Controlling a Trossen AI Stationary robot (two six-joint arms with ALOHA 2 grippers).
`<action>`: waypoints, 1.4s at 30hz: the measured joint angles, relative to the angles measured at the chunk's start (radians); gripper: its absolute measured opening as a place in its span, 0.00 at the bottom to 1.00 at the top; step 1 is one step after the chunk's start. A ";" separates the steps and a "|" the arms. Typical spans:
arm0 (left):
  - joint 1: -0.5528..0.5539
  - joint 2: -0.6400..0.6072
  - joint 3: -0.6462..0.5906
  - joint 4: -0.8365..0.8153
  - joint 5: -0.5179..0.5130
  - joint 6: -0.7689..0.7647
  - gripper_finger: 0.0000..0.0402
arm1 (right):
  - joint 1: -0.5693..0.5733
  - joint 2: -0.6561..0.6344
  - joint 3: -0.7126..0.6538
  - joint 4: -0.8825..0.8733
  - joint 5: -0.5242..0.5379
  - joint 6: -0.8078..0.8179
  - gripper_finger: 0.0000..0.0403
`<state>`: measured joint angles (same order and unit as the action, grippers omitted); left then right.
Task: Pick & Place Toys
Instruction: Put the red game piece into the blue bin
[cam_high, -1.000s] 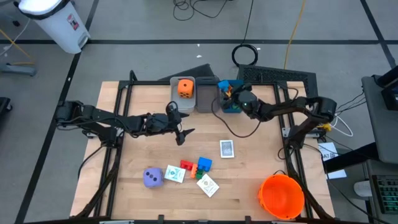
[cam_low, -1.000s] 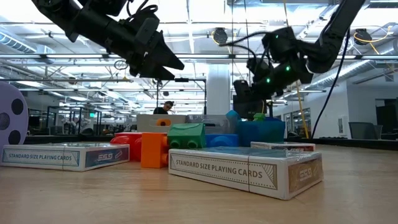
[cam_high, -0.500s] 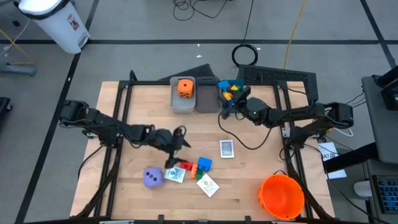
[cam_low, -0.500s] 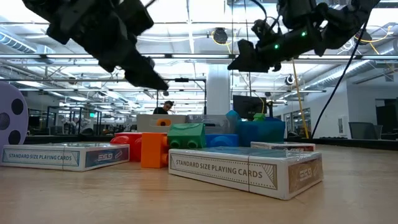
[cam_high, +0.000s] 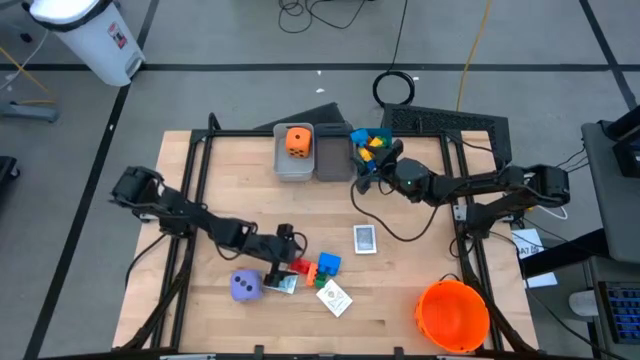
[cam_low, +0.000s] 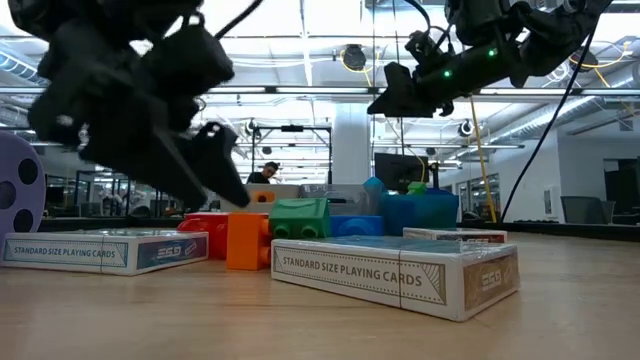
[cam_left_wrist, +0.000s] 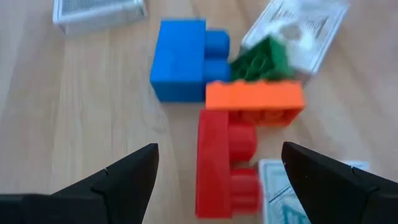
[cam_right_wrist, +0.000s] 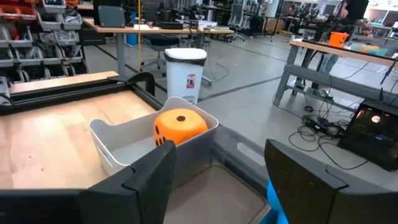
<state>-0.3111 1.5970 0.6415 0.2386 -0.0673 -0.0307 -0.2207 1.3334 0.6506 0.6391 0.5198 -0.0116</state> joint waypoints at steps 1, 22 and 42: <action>0.000 0.016 0.000 0.006 -0.013 -0.004 0.86 | 0.000 0.000 0.000 0.000 0.000 0.000 0.59; 0.082 0.117 0.000 0.006 -0.030 -0.113 0.60 | 0.000 0.000 0.000 -0.002 0.000 0.001 0.59; 0.140 0.039 0.183 -0.058 -0.440 0.310 0.48 | -0.003 0.000 0.001 -0.031 -0.174 0.169 0.59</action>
<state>-0.1713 1.6359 0.8248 0.1808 -0.5071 0.2797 -0.2241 1.3338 0.6515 0.6080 0.3456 0.1572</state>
